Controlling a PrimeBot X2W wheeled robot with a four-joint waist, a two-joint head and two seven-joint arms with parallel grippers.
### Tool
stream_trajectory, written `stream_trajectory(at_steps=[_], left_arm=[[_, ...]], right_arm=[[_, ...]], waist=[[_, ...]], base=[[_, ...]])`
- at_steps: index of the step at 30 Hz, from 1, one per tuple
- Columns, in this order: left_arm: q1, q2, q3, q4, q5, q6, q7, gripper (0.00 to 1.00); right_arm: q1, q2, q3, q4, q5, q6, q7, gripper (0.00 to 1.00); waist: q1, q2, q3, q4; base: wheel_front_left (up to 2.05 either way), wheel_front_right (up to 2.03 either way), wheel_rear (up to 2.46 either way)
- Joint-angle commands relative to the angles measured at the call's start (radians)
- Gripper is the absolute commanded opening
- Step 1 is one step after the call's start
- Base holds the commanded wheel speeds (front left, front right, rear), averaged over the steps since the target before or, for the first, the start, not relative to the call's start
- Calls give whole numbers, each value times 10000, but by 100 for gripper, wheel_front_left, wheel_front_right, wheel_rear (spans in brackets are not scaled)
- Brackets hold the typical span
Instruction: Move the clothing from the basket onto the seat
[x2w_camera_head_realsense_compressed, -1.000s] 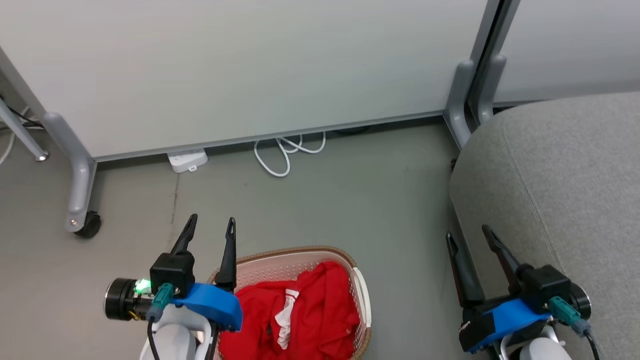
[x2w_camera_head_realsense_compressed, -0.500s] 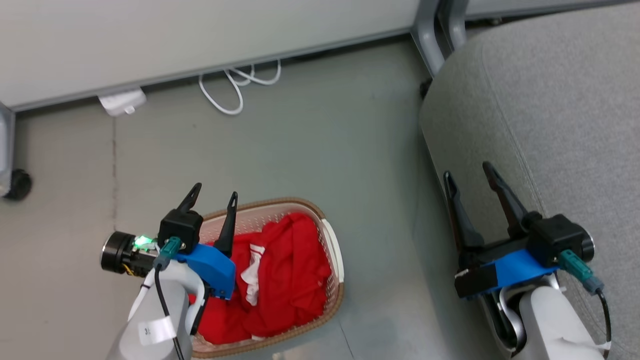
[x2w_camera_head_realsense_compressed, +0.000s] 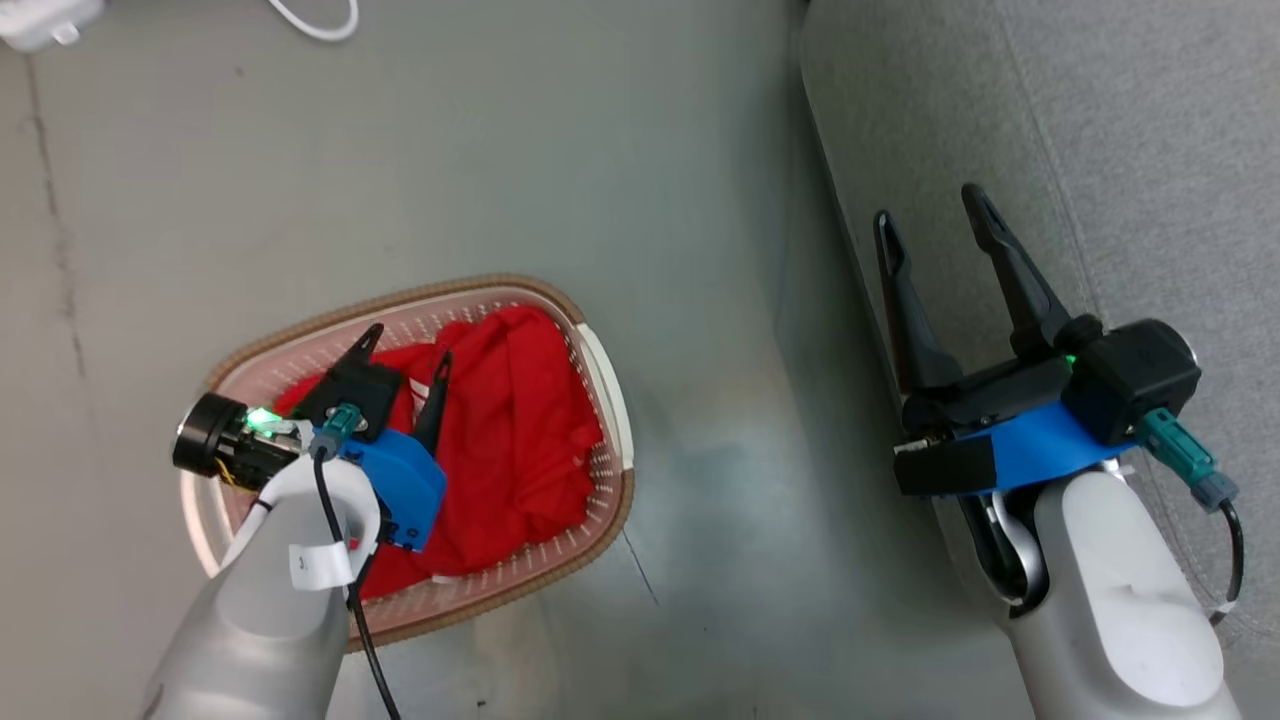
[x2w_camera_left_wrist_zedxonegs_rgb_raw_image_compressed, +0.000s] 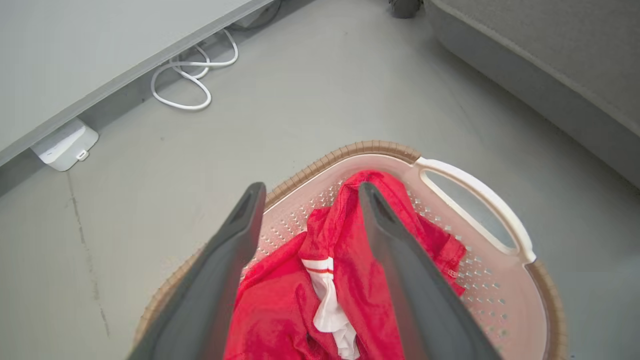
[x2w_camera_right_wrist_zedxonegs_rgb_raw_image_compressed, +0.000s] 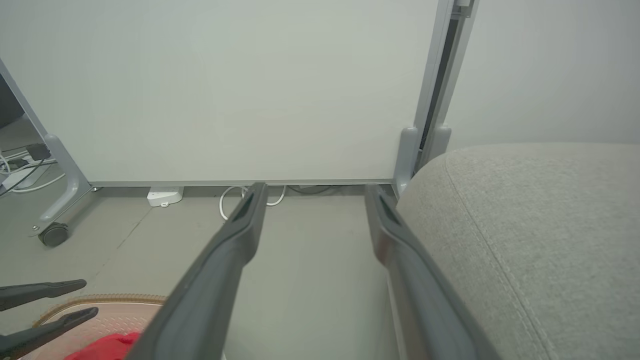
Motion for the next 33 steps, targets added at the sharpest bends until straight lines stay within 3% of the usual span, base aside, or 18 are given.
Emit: stream_trajectory(at_steps=[1, 18, 33], left_arm=[[-258, 89, -32, 91, 76, -65, -31, 100], [-2354, 680, -1062, 2446, -171, -45, -31, 100], [-3854, 1114, -1629, 3076, 75, 34, 191, 100]], right_arm=[[-191, -21, 38, -70, 79, 4, -38, 100], [-1288, -20, 268, -1002, 31, 4, -38, 100], [-1564, -20, 228, -1462, 76, 3, -38, 100]], waist=[[-2, 0, 588, -255], [-2, 0, 2972, -868], [-2, 0, 4306, -975]], base=[[0, 0, 0], [0, 0, 0], [0, 0, 0]])
